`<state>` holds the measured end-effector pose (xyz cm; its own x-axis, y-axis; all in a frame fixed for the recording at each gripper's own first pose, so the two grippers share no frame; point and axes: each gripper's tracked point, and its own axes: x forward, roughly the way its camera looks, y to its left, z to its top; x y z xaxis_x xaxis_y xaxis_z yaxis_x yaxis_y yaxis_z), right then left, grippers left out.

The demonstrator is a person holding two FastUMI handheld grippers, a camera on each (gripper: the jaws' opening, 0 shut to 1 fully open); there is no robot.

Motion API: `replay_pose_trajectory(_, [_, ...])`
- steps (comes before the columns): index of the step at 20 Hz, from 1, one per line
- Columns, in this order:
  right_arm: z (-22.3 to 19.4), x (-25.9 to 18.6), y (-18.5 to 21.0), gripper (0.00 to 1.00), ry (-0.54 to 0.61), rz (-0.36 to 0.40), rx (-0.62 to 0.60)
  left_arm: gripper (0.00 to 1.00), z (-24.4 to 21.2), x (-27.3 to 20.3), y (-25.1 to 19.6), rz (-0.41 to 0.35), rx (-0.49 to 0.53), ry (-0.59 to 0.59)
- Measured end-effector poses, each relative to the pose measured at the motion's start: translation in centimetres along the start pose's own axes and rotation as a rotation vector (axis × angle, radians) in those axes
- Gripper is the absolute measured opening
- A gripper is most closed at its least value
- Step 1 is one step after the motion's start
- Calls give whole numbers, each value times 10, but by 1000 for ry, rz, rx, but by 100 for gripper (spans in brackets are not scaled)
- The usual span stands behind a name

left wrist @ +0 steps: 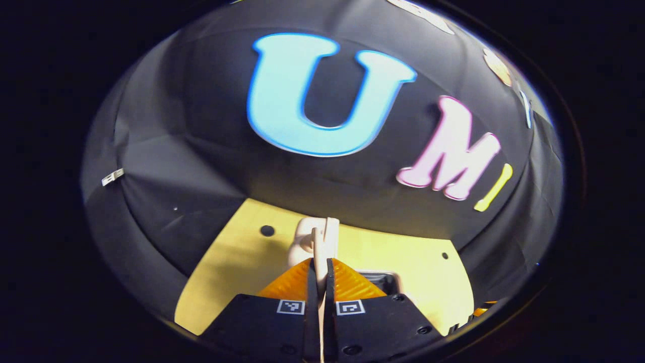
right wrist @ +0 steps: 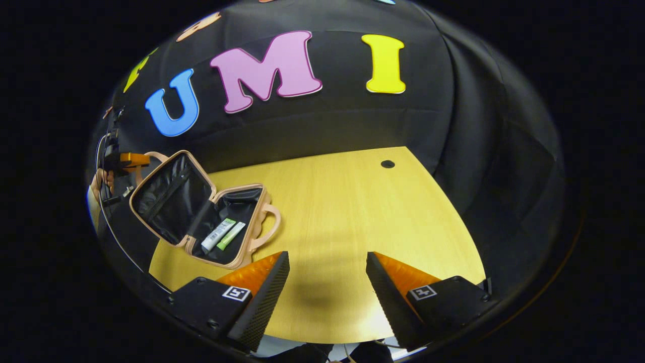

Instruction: First open the suitcase, pack the skin care products into it, and then close the suitcase.

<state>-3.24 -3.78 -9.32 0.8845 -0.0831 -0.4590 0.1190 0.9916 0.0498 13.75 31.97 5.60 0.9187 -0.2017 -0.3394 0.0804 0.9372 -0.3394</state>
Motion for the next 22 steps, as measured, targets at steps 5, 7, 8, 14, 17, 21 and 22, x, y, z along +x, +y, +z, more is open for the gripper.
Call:
replay_pose_trajectory(5, [23, -15, -34, 97, -80, -1, 3, 8, -62, 24, -135, -131, 24, 65])
replay_pose_trajectory(7, [24, -19, -43, 97, -94, 5, 26, 8, -102, 42, -176, -161, 35, 113])
replay_pose_trajectory(8, [25, -21, -49, 97, -96, 6, 34, 8, -122, 52, -193, -171, 49, 133])
replay_pose_trajectory(14, [25, -30, -82, 97, -102, -4, 59, 8, -246, 120, -234, -91, 177, 306])
replay_pose_trajectory(17, [29, -32, -95, 97, -110, -10, 59, 9, -265, 129, -232, -39, 186, 318])
replay_pose_trajectory(21, [37, -28, -96, 97, -118, -3, 69, 46, -260, 125, -240, -26, 181, 263])
replay_pose_trajectory(22, [41, -27, -93, 97, -122, 3, 73, 50, -252, 115, -240, -20, 203, 234])
